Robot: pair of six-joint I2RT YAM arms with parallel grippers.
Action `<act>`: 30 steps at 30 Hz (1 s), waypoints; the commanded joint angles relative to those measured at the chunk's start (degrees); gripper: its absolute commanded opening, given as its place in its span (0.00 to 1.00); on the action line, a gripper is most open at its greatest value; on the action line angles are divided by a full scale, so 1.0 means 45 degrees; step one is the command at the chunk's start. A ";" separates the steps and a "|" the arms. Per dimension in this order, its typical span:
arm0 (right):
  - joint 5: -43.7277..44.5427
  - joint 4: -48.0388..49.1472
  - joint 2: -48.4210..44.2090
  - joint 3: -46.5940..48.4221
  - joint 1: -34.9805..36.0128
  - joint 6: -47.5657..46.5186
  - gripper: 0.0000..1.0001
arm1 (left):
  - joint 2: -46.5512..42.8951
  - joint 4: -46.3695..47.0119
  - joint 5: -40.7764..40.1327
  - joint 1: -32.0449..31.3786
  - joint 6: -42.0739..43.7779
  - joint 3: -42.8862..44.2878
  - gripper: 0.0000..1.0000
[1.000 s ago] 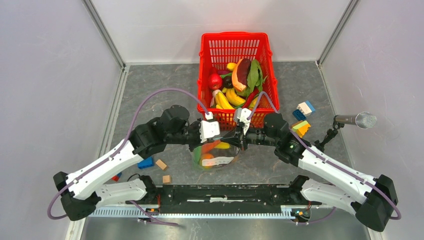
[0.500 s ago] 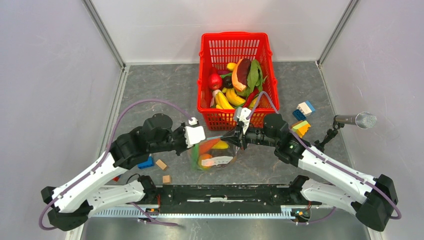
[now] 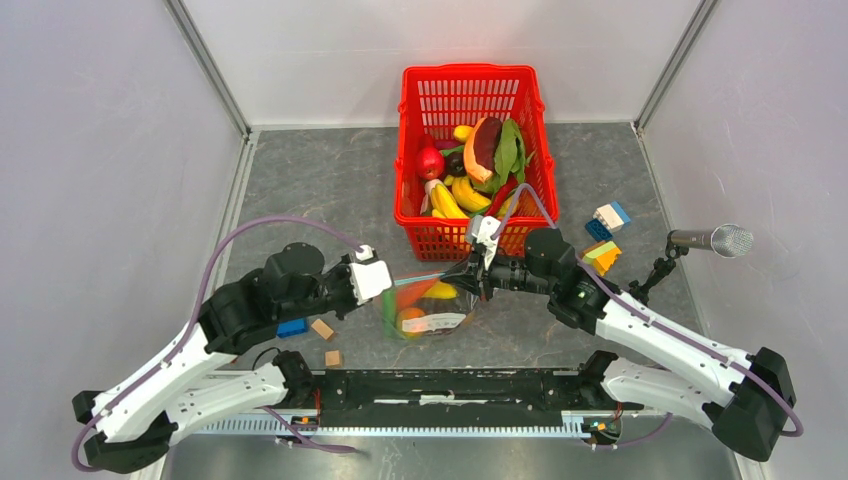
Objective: Place the food in the zip-top bag and seal the zipper
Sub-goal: Zip the zipper food storage bag at the center of the board.
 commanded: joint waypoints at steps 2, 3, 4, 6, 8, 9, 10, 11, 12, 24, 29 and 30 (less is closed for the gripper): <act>0.1325 -0.0245 -0.0125 0.0333 -0.0369 -0.0060 0.00 | -0.0599 -0.1651 -0.1978 0.0087 -0.0434 -0.0051 0.06; 0.1372 -0.0224 -0.0142 0.0317 -0.0381 -0.0031 0.00 | -0.0660 -0.1643 -0.2251 0.0088 -0.0414 -0.0079 0.12; 0.1410 -0.0223 -0.0147 0.0322 -0.0372 -0.0053 0.00 | -0.0732 -0.1625 -0.2490 0.0086 -0.0420 -0.0100 0.13; 0.1521 -0.0223 -0.0173 0.0342 -0.0370 -0.0005 0.00 | -0.0840 -0.1628 -0.2729 0.0093 -0.0436 -0.0082 0.22; 0.1581 -0.0203 -0.0135 0.0422 -0.0371 0.0008 0.00 | -0.1010 -0.1375 -0.3069 0.0098 -0.0576 -0.0024 0.56; 0.1603 -0.0236 -0.0123 0.0518 -0.0369 0.0027 0.00 | -0.1122 -0.1055 -0.3279 0.0087 -0.0716 -0.0022 0.73; 0.1611 -0.0246 -0.0099 0.0657 -0.0386 0.0057 0.00 | -0.1284 -0.0530 -0.3547 0.0087 -0.0912 -0.0023 0.82; 0.1681 -0.0260 -0.0094 0.0760 -0.0372 0.0057 0.00 | -0.1444 -0.0084 -0.3751 0.0100 -0.1149 -0.0023 0.91; 0.1845 -0.0360 -0.0111 0.0925 -0.0372 0.0034 0.00 | -0.1569 0.0446 -0.3978 0.0093 -0.1293 -0.0023 0.96; 0.3356 -0.3762 -0.0613 0.4245 -0.0362 -0.1275 0.00 | -0.0522 0.2569 -0.5542 0.0090 -0.2959 0.0288 1.00; 0.0155 -0.2448 -0.0735 0.2154 -0.0015 0.0030 0.00 | -0.0774 0.3739 -0.6578 0.0090 -0.3351 -0.0211 1.00; -0.0301 -0.2445 -0.0598 0.1739 0.0260 0.0204 0.01 | -0.0800 0.3848 -0.6707 0.0093 -0.3345 -0.0256 1.00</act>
